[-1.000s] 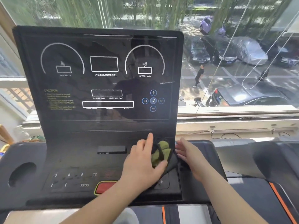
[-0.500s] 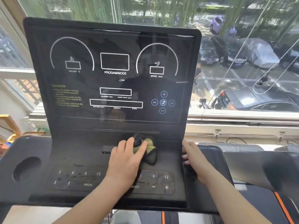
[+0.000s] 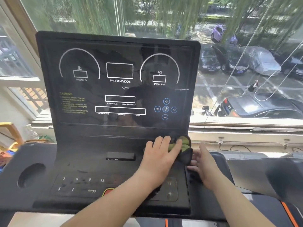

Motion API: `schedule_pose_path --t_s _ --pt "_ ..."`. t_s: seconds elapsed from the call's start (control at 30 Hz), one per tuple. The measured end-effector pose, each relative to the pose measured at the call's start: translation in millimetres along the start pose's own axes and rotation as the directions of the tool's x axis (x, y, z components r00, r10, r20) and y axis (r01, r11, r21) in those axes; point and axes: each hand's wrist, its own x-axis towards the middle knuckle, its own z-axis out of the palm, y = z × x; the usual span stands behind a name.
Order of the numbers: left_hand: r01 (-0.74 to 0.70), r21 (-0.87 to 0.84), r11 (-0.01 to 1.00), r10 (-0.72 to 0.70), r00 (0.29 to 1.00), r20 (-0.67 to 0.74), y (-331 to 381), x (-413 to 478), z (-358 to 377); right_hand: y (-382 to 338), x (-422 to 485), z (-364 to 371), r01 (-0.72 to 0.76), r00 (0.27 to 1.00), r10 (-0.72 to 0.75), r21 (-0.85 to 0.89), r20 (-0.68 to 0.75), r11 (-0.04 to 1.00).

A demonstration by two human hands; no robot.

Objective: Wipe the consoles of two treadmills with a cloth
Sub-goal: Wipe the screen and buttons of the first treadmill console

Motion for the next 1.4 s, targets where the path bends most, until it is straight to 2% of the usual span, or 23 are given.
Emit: schedule_pose_path --t_s 0.07,0.13,0.2,0.33,0.43,0.53,0.63,0.7,0.73,0.8,0.9,1.0,1.13,1.2,1.27,1.33,1.4 --pt "0.047 0.034 0.998 -0.044 0.997 -0.069 -27 9 -15 -6 -3 7 0.080 0.995 -0.080 0.001 -0.061 0.997" --pt "0.033 0.069 0.997 -0.031 0.999 -0.032 -46 6 -23 -11 -3 21 0.153 0.984 -0.150 0.023 -0.099 0.988" --pt "0.055 0.084 0.995 -0.056 0.998 0.003 -60 -10 -28 -15 -2 32 0.186 0.982 -0.185 0.028 -0.038 0.982" --pt "0.228 0.092 0.969 -0.232 0.972 0.026 -112 -53 -43 -6 9 37 0.039 0.993 -0.035 -0.029 0.115 0.999" --pt "0.397 0.093 0.913 -0.402 0.915 0.035 -144 -78 -50 1 16 33 -0.018 0.988 0.024 -0.039 0.155 0.999" --pt "0.488 0.064 0.871 -0.491 0.871 0.036 -131 -77 -47 -4 12 31 -0.076 0.978 0.089 -0.076 0.186 0.994" --pt "0.379 0.004 0.925 -0.379 0.925 -0.002 -77 -49 -32 -6 3 27 -0.075 0.974 0.095 -0.104 0.204 0.992" --pt "0.268 -0.023 0.963 -0.269 0.963 -0.023 -36 -24 -12 -10 -16 28 0.030 0.980 -0.020 -0.047 0.196 0.998" --pt "0.224 -0.037 0.974 -0.225 0.974 -0.028 -17 -14 -1 -11 -24 28 0.086 0.986 -0.084 -0.004 0.144 0.996" --pt "0.123 -0.070 0.990 -0.120 0.992 0.042 20 -7 20 -8 -41 22 0.113 0.994 -0.112 0.037 -0.018 0.993" --pt "0.062 -0.108 0.992 -0.038 0.975 0.217 69 -25 32 7 -62 7 0.178 0.962 -0.182 -0.038 -0.203 0.983" --pt "0.059 -0.189 0.980 -0.011 0.969 0.246 80 -49 27 17 -71 -4 0.264 0.913 -0.303 -0.171 -0.273 0.949" --pt "-0.067 -0.200 0.978 0.101 0.981 0.165 42 -85 16 21 -76 7 0.313 0.888 -0.392 -0.307 -0.242 0.899" --pt "-0.009 -0.173 0.985 0.033 0.990 0.135 4 -105 17 28 -78 20 0.316 0.894 -0.398 -0.340 -0.204 0.885" --pt "0.136 -0.122 0.983 -0.120 0.984 0.133 -37 -120 16 39 -82 35 0.311 0.902 -0.395 -0.371 -0.174 0.875" --pt "0.282 -0.073 0.957 -0.268 0.950 0.160 -62 -130 13 48 -88 47 0.297 0.894 -0.408 -0.435 -0.187 0.850" --pt "0.346 -0.049 0.937 -0.329 0.921 0.209 -60 -130 12 55 -94 58 0.272 0.890 -0.402 -0.458 -0.213 0.846"
